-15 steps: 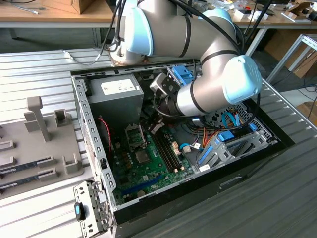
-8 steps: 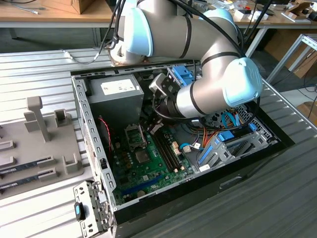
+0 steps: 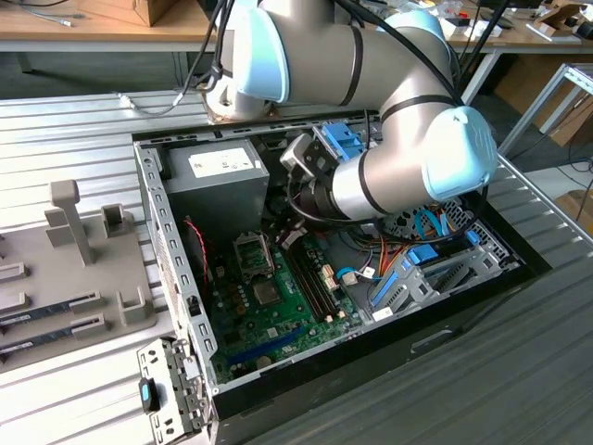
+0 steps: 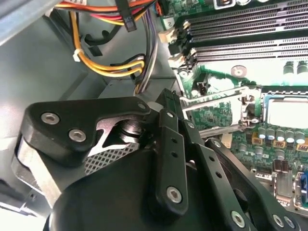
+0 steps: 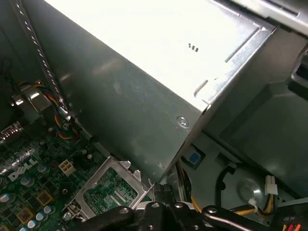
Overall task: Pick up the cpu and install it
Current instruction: 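Close the cpu cover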
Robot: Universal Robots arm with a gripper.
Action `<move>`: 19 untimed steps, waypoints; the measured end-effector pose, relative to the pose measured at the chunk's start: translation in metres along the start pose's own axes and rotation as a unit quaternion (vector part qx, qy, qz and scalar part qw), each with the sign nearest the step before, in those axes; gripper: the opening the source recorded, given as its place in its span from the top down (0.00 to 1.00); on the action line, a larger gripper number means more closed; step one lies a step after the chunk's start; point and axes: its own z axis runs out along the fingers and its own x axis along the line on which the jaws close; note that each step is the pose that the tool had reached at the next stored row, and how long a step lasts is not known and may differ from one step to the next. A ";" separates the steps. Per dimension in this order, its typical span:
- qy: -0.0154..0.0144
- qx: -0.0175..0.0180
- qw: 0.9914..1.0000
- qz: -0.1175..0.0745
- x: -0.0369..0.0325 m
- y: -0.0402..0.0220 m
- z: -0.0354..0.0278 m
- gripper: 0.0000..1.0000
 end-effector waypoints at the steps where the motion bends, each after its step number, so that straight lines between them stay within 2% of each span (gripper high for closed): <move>1: -0.001 -0.001 1.000 0.000 -0.0001 0.0005 -0.0008 0.89; 3: -0.001 -0.002 1.000 -0.001 0.0000 0.0005 -0.0010 0.89; 7: 0.001 -0.005 1.000 0.001 -0.0035 -0.0038 -0.0004 0.89; 10: 0.003 -0.007 1.000 0.003 -0.0049 -0.0079 0.0028 0.89; 16: 0.003 -0.007 1.000 0.003 -0.0038 -0.0134 0.0112 0.89; 19: 0.003 -0.007 1.000 0.003 -0.0010 -0.0118 0.0130 0.89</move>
